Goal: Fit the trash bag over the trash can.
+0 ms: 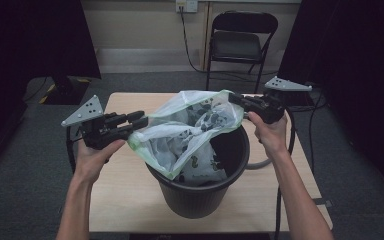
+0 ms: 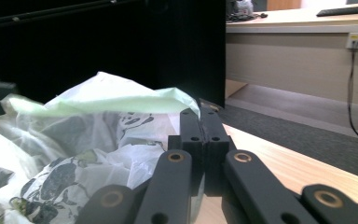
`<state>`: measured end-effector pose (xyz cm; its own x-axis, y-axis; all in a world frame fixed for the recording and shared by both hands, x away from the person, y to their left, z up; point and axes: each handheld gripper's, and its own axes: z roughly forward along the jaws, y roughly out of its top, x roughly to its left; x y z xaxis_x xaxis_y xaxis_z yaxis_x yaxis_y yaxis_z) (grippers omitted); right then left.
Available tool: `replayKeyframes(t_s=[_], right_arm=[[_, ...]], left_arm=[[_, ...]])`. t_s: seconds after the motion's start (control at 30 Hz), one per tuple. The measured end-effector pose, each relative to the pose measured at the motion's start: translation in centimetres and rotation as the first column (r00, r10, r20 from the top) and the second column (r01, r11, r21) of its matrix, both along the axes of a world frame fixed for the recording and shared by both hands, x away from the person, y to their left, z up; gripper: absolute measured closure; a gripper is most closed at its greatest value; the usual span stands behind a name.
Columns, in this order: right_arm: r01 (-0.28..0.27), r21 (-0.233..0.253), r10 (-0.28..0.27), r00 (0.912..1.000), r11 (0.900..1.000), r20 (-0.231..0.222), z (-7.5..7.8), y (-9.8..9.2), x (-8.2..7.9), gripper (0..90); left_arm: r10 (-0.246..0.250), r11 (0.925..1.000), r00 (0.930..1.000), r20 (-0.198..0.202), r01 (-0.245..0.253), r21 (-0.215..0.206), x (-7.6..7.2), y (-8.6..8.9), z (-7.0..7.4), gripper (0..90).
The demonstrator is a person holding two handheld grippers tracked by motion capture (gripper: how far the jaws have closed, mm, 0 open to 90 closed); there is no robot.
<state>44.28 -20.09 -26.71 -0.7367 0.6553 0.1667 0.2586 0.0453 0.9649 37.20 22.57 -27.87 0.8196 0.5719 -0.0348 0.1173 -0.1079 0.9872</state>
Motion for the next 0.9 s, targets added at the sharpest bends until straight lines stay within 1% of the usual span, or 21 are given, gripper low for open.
replayKeyframes(t_s=[0.03,0.07,0.1,0.17,0.23,0.3,0.37,0.4,0.43,0.5,0.53,0.57,0.6,0.63,0.67,0.77,0.8,0.83,0.87,0.9], right_arm=[[0.004,-0.001,-0.004,1.0000,1.000,-0.003,0.0,0.0,0.1,90.0],[0.007,-0.001,-0.007,0.9999,1.000,-0.008,-0.1,0.1,0.2,90.0],[0.015,-0.003,-0.015,0.9998,1.000,-0.015,-0.3,0.2,0.6,90.0],[0.025,-0.012,-0.025,0.9991,1.000,-0.033,-0.6,0.4,1.1,90.0],[0.033,-0.028,-0.035,0.9976,0.999,-0.059,-1.3,0.7,1.8,90.0],[0.034,-0.036,-0.037,0.9961,0.999,-0.081,-1.9,0.8,2.4,90.0],[0.031,-0.046,-0.035,0.9940,0.998,-0.104,-2.7,1.1,2.9,90.0],[0.032,-0.052,-0.038,0.9932,0.998,-0.110,-2.9,1.2,3.0,90.0],[0.031,-0.063,-0.039,0.9915,0.998,-0.124,-3.4,1.4,3.3,90.0],[0.028,-0.073,-0.038,0.9902,0.997,-0.134,-4.0,1.4,3.5,90.0],[0.025,-0.069,-0.034,0.9896,0.997,-0.140,-4.2,1.4,3.5,90.0],[0.028,-0.065,-0.037,0.9886,0.997,-0.146,-4.7,1.2,3.5,90.0],[0.026,-0.065,-0.036,0.9881,0.998,-0.150,-5.0,1.1,3.5,90.0],[0.023,-0.076,-0.035,0.9880,0.997,-0.151,-5.3,1.0,3.4,90.0],[0.022,-0.085,-0.035,0.9877,0.996,-0.152,-5.5,1.0,3.3,90.0],[-0.003,-0.092,-0.012,0.9871,0.996,-0.159,-6.2,0.7,3.0,90.0],[-0.011,-0.096,-0.004,0.9872,0.995,-0.160,-6.3,0.7,2.8,90.0],[-0.019,-0.097,0.004,0.9876,0.995,-0.157,-6.2,0.7,2.8,90.0],[-0.019,-0.098,0.004,0.9885,0.995,-0.151,-6.1,0.6,2.7,89.8],[-0.013,-0.097,-0.001,0.9894,0.995,-0.145,-5.9,0.6,2.6,87.1]], left_arm=[[0.007,0.9999,1.0000,-0.006,-0.008,-0.012,0.3,0.2,-0.1,86.1],[0.012,0.9988,0.9997,-0.020,-0.013,-0.048,0.7,0.4,-0.3,89.5],[0.027,0.9980,0.9992,-0.029,-0.029,-0.056,1.0,0.5,-0.4,90.0],[0.078,0.9957,0.9957,-0.050,-0.080,-0.047,1.8,0.6,-0.9,90.0],[0.113,0.9927,0.9913,-0.067,-0.116,-0.035,2.4,0.7,-1.5,90.0],[0.158,0.9872,0.9837,-0.086,-0.159,-0.010,3.0,0.6,-2.4,90.0],[0.164,0.9859,0.9807,-0.107,-0.166,-0.017,3.6,0.4,-3.2,90.0],[0.172,0.9846,0.9789,-0.110,-0.174,-0.010,3.9,0.1,-3.8,90.0],[0.177,0.9839,0.9774,-0.115,-0.179,-0.006,4.1,0.0,-4.1,90.0],[0.173,0.9846,0.9753,-0.137,-0.175,-0.001,4.4,-0.1,-4.8,90.0],[0.166,0.9860,0.9746,-0.150,-0.167,0.009,4.5,-0.1,-5.4,90.0],[0.163,0.9865,0.9740,-0.157,-0.164,0.013,4.5,-0.2,-5.6,90.0],[0.159,0.9872,0.9744,-0.159,-0.156,0.032,4.4,-0.1,-5.8,90.0],[0.160,0.9870,0.9738,-0.162,-0.156,0.037,4.3,-0.1,-6.0,90.0],[0.164,0.9862,0.9727,-0.164,-0.158,0.051,4.1,0.0,-6.1,90.0],[0.146,0.9891,0.9724,-0.182,-0.141,0.041,3.8,0.4,-6.4,90.0],[0.149,0.9886,0.9725,-0.179,-0.142,0.051,3.7,0.5,-6.4,90.0],[0.151,0.9882,0.9730,-0.174,-0.145,0.051,3.5,0.5,-6.4,90.0],[0.146,0.9892,0.9754,-0.165,-0.143,0.034,3.3,0.5,-6.2,90.0],[0.142,0.9898,0.9786,-0.149,-0.141,0.022,3.2,0.5,-6.0,90.0]])
